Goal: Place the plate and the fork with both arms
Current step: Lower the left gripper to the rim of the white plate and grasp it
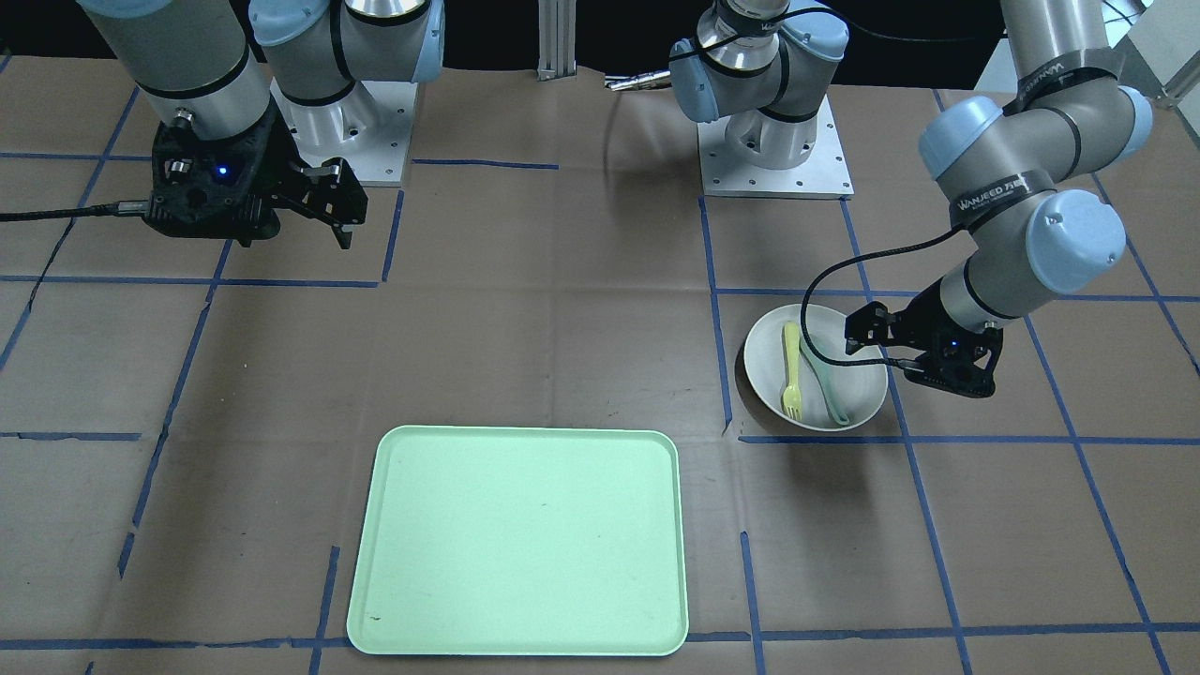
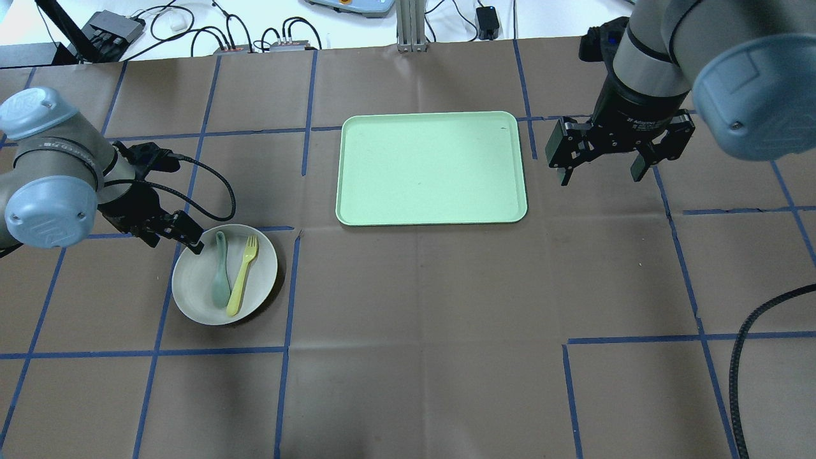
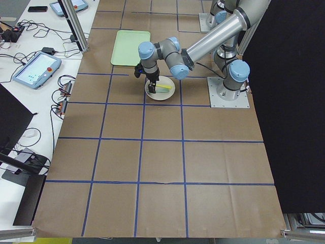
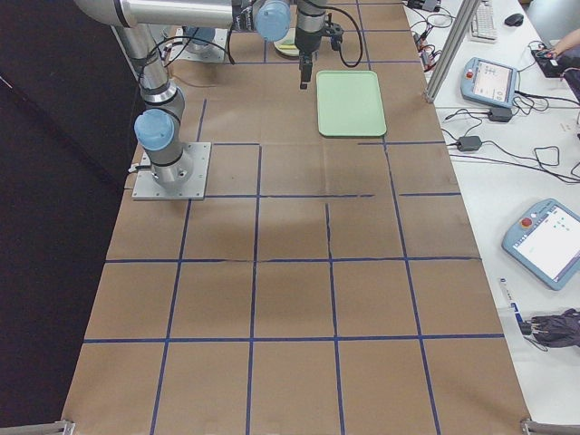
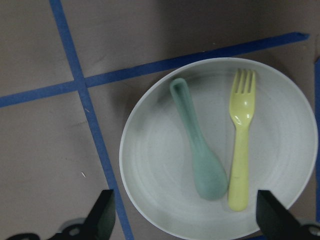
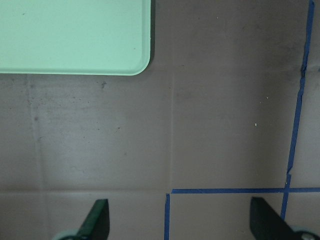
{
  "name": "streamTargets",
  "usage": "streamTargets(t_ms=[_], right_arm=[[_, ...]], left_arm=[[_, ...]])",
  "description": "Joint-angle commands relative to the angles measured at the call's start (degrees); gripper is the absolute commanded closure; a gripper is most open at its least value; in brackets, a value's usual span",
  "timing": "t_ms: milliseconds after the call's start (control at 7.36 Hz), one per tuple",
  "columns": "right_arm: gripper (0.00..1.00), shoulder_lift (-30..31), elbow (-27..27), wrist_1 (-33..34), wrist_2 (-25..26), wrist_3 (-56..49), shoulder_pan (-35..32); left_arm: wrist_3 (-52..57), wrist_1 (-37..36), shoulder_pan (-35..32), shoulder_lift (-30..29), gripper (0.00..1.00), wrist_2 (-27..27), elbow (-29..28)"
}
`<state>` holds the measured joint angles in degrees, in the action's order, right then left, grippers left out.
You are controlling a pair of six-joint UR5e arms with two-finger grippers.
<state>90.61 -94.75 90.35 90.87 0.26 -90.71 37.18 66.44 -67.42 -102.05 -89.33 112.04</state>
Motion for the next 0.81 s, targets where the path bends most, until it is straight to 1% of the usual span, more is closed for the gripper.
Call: streamTargets(t_ms=[0,407,679], right_arm=[[0.0,0.0,0.0,0.0,0.01,-0.09,0.01],[0.0,0.0,0.0,0.0,-0.08,0.0,-0.08],[0.0,0.0,0.0,0.0,0.01,0.0,0.01]], left_arm=[[5.51,-1.04,2.72,-3.67,0.0,0.12,-0.42],[7.89,-1.23,3.43,-5.52,0.0,0.21,-0.33],[8.26,-1.23,4.84,-7.45,0.0,2.4,-0.42]])
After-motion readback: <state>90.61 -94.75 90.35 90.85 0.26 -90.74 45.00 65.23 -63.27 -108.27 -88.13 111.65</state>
